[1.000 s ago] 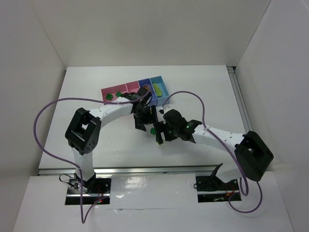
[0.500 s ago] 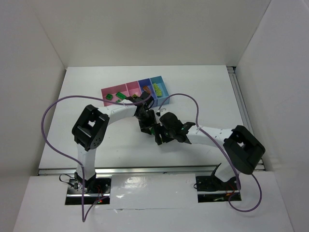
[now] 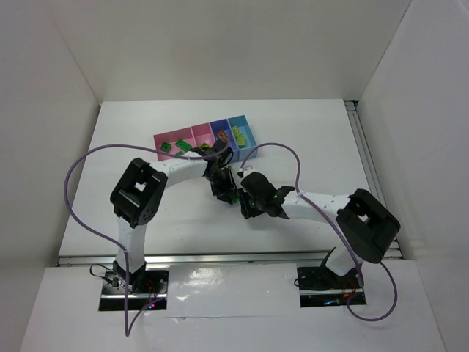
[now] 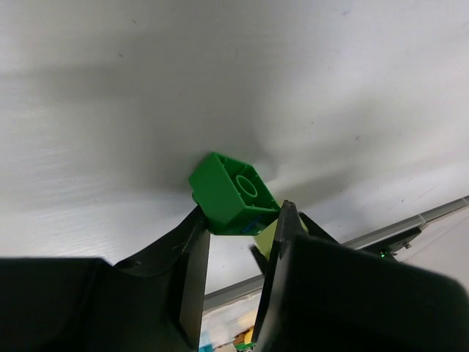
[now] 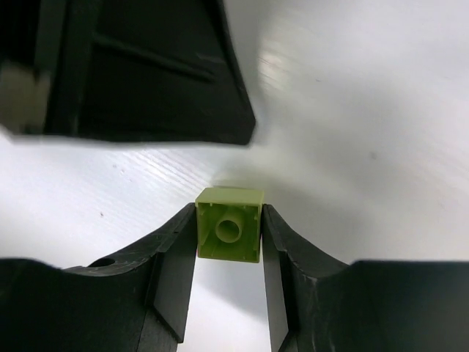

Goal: Sort the legos into containers by color

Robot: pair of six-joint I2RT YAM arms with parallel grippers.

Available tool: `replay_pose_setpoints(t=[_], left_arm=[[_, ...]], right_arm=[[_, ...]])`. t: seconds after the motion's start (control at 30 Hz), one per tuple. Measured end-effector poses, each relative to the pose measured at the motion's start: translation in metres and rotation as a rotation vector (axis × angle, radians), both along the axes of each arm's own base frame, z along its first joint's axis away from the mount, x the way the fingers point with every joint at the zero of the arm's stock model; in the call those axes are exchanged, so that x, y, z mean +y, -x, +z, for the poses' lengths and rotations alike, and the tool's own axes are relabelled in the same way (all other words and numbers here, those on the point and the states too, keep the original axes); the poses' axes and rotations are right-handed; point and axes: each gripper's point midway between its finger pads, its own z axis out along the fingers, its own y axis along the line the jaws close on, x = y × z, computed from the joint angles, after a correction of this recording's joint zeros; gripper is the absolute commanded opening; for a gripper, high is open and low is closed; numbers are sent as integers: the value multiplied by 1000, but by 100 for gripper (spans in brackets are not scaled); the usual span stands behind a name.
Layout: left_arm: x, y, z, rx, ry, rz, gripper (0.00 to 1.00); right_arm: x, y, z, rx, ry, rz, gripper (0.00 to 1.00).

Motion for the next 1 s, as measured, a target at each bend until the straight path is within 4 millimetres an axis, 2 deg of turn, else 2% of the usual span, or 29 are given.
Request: replay_pose_setpoints(t=[0.1,0.17,0.33,0.47,0.5,0.53,0.63,0.7,0.8,0.93,1.0], left_arm=[[5,-5,2,0,-3,11,0],[9,-11,6,-5,-9,20,0],[18,-46,37,-117,-43,31,0],[38,-75,80,-237,-77,60,0],[50,-86,95,-276,-85,84,0],[60,-93,103,-300,-94,99,0],[106,-118,127,-367,-145,182,0],[137,-130,133,-388,-189,233,0],[181,-137,131,-377,-262,292,0],[209,-136,122,-337,-316,322,0],[215,-138,114,-311,-331,319,26]], right_arm=[[-9,-1,14,-30,12,-24,26],[-17,-4,34,-80,7,-52,26],[-39,-19,83,-180,-12,-143,26],[-49,-59,117,-220,-22,-249,26],[-49,-72,124,-232,-30,-271,26],[-47,-84,132,-245,-39,-291,26],[-40,-119,146,-267,-52,-334,26],[-33,-144,151,-276,-64,-352,26],[-28,-184,147,-275,-67,-388,26],[-27,-233,130,-268,-68,-427,26],[-26,-253,118,-262,-64,-445,28]])
